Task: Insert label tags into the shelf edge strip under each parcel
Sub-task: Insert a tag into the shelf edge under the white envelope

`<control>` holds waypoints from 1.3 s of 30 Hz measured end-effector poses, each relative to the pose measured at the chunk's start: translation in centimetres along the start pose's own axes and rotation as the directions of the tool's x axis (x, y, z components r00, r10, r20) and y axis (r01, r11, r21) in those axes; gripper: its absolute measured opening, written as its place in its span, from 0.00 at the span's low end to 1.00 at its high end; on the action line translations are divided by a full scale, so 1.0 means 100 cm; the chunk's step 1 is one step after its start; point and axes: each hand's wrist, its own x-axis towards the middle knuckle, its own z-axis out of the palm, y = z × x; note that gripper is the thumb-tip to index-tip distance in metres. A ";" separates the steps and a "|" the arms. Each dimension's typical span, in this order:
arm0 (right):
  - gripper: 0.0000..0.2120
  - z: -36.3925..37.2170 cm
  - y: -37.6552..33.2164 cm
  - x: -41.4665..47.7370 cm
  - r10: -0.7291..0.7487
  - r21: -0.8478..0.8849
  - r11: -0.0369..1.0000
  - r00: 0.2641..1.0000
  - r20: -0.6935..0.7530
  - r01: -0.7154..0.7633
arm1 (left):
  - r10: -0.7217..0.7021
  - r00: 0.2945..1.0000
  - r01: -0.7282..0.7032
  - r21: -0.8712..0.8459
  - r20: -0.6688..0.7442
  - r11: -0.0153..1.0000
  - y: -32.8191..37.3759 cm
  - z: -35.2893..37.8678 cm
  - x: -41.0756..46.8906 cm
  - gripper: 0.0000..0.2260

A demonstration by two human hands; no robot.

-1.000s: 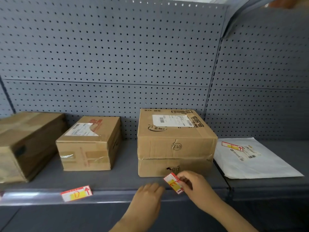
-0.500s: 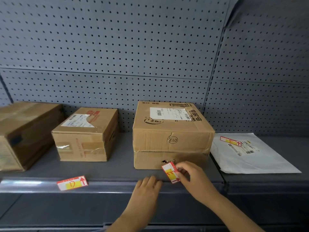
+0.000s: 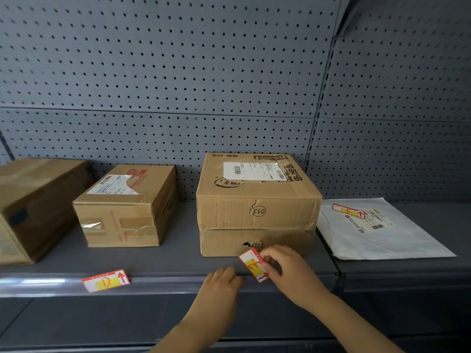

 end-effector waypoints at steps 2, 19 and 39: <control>0.06 0.003 -0.001 0.001 -0.008 -0.030 1.000 1.000 0.029 0.009 | 0.008 1.000 -0.008 -0.002 0.006 1.000 0.000 0.001 -0.002 0.19; 0.17 0.017 -0.004 0.006 -0.148 -0.190 0.965 0.974 0.170 0.180 | 0.014 0.999 -0.012 0.058 -0.030 0.998 0.004 0.002 -0.014 0.22; 0.07 -0.051 0.029 -0.042 0.109 -0.160 0.978 0.981 -0.160 -0.135 | 0.307 0.940 -0.311 -0.005 -0.153 0.950 0.060 -0.024 0.056 0.15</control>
